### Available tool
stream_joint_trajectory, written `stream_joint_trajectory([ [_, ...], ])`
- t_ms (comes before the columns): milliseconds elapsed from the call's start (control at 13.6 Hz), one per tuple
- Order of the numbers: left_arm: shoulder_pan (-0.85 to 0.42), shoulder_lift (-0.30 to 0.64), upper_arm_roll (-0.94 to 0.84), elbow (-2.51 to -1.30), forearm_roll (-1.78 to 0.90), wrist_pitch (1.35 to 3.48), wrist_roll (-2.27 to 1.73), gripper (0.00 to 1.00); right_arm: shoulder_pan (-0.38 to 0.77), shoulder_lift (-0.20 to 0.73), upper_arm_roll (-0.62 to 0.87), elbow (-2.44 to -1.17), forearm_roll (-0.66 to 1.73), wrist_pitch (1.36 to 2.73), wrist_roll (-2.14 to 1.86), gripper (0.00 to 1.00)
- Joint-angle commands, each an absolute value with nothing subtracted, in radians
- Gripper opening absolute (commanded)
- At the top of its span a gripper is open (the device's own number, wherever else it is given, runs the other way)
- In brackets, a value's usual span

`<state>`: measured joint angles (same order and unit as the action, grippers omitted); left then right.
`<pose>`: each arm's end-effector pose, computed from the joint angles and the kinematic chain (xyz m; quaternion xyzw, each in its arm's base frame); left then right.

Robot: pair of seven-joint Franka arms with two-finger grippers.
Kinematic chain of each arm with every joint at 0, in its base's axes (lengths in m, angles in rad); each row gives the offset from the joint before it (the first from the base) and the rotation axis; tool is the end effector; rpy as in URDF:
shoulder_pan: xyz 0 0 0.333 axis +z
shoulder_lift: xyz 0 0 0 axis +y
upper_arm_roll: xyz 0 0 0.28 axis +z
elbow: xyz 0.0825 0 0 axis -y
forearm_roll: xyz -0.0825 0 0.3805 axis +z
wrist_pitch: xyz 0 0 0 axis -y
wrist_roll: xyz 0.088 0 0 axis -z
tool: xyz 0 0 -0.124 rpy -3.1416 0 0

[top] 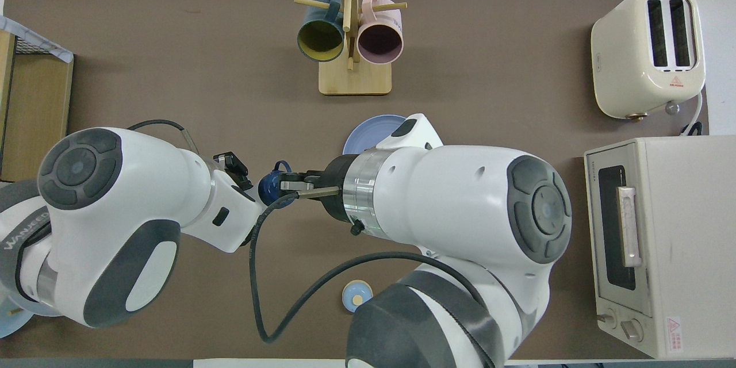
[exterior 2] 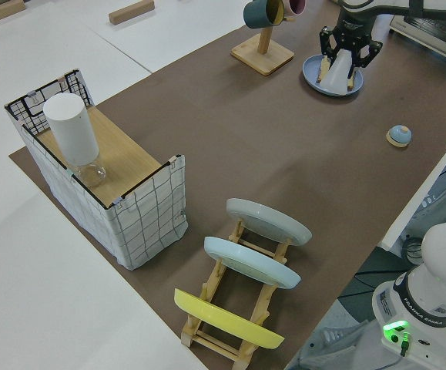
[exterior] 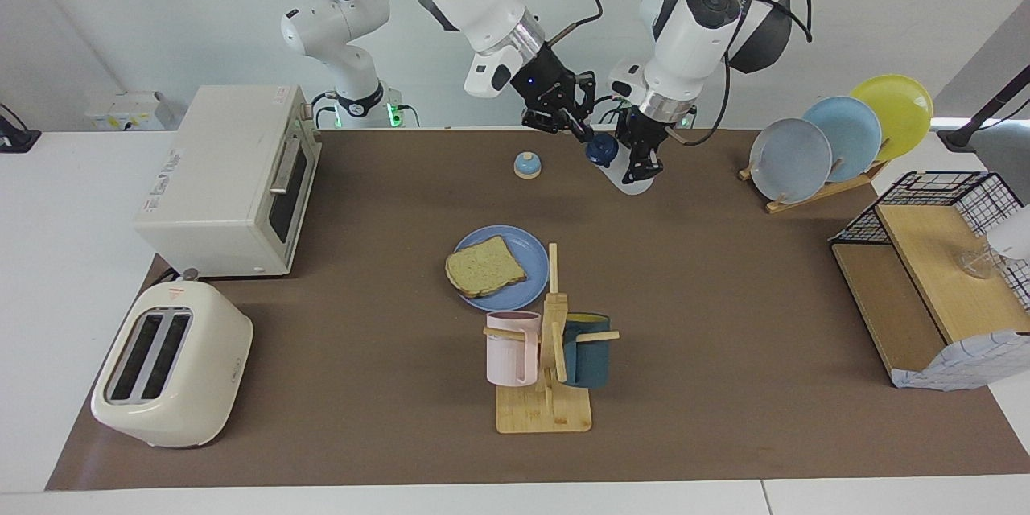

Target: Put bread on plate and add seasoning

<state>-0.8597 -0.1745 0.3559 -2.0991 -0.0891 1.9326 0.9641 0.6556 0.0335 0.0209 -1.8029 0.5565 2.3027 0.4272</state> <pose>0.4435 -0.2486 0.4405 0.7495 -0.6581 0.0144 0.0704 0.4696 0.3995 0.5235 -0.9445 0.0141 -0.0625 0.3221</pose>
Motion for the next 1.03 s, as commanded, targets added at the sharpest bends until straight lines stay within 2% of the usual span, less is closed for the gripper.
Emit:
stream_joint_trajectory([
  [0, -0.873, -0.209, 0.359, -2.121, -0.072, 1.937, 0.963, 0.00, 0.655, 0.044, 0.021, -1.790, 0.541, 2.313, 0.463, 0.00],
  [295, -0.873, -0.207, 0.359, -2.117, -0.074, 1.940, 0.954, 0.00, 0.643, 0.049, 0.020, -1.784, 0.616, 2.378, 0.560, 0.00],
  [810, -0.873, -0.207, 0.354, -2.117, -0.075, 1.940, 0.948, 0.00, 0.604, 0.025, 0.009, -1.795, 0.736, 2.376, 0.568, 0.02],
  [884, -0.873, -0.207, 0.354, -2.117, -0.074, 1.942, 0.948, 0.00, 0.604, 0.023, 0.009, -1.801, 0.732, 2.373, 0.568, 0.79],
  [958, -0.873, -0.207, 0.354, -2.117, -0.074, 1.944, 0.948, 0.00, 0.604, 0.015, 0.006, -1.812, 0.723, 2.361, 0.566, 1.00],
])
